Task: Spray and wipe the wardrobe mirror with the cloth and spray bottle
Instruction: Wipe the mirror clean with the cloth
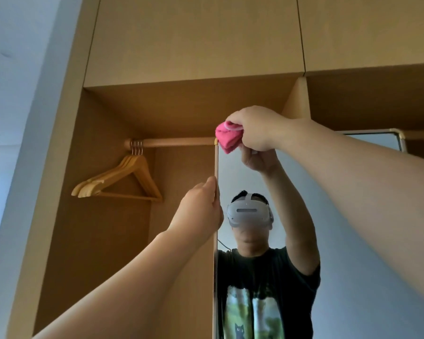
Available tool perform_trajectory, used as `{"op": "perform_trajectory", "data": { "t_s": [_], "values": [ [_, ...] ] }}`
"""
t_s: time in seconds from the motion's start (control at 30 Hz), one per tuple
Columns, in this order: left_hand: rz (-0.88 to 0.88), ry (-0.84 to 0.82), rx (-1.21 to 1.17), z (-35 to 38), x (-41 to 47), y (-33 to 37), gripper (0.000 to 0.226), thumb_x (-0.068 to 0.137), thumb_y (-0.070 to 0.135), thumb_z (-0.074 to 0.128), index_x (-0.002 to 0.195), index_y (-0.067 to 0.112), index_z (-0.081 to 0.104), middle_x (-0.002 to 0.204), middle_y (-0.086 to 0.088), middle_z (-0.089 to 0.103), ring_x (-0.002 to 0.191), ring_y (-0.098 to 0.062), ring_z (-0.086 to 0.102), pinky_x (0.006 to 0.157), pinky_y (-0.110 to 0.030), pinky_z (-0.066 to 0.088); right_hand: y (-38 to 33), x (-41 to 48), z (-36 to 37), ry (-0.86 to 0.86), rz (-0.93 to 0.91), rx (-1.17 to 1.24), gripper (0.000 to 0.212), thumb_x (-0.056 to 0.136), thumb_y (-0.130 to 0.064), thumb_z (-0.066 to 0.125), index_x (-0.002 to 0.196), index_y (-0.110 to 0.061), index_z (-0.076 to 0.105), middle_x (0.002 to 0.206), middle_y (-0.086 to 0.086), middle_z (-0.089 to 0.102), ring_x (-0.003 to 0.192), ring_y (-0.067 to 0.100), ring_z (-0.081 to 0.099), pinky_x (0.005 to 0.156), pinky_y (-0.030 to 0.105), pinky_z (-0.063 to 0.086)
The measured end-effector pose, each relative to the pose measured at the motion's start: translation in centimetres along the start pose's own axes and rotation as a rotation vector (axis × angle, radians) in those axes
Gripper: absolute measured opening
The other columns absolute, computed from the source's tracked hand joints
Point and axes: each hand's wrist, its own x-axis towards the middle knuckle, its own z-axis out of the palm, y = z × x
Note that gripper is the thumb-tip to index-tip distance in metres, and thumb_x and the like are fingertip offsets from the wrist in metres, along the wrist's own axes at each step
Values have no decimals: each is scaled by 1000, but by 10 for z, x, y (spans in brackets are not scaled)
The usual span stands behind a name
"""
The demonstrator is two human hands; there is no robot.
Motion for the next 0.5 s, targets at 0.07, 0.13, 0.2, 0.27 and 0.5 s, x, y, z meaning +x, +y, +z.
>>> {"op": "perform_trajectory", "data": {
  "t_s": [0.07, 0.13, 0.2, 0.27, 0.5],
  "values": [
    [-20, -3, 3, 3, 0, 0, 30, 91, 6, 49, 121, 4, 48, 102, -12, 60, 86, -26, 60, 77, -44, 53, 4, -1, -3, 4, 9, -53, 29, 82, 0, 56, 108, -12, 62, 78, -7, 54, 63, 6, 49, 47, 11, 37],
    [-26, -2, 10, 4, 0, -1, 32, 92, 7, 50, 123, 5, 47, 103, -9, 60, 88, -25, 60, 78, -43, 54, 9, 0, -3, -22, 0, -163, 33, 82, 5, 49, 110, -10, 59, 91, 5, 58, 77, 20, 54, 53, 24, 39],
    [-29, 5, 11, 6, 0, -2, 33, 92, 8, 51, 125, 7, 46, 102, -8, 59, 88, -24, 60, 78, -42, 54, 15, -2, -4, -27, 10, -176, 32, 83, 6, 47, 108, -11, 56, 93, 5, 56, 81, 22, 54, 56, 26, 39],
    [-34, 14, 19, 7, 0, -3, 35, 92, 9, 51, 127, 9, 45, 103, -7, 59, 89, -23, 60, 78, -41, 54, 19, -6, -4, -25, 13, -152, 29, 85, 6, 46, 105, -15, 52, 87, -1, 49, 74, 14, 48, 54, 20, 36],
    [-39, 40, 25, 12, 1, -5, 40, 94, 8, 51, 133, 13, 42, 106, -5, 59, 90, -21, 61, 77, -38, 57, 29, -17, -13, -21, 36, -226, 26, 82, 5, 50, 98, -16, 50, 84, 0, 49, 72, 16, 47, 52, 26, 30]
  ]
}}
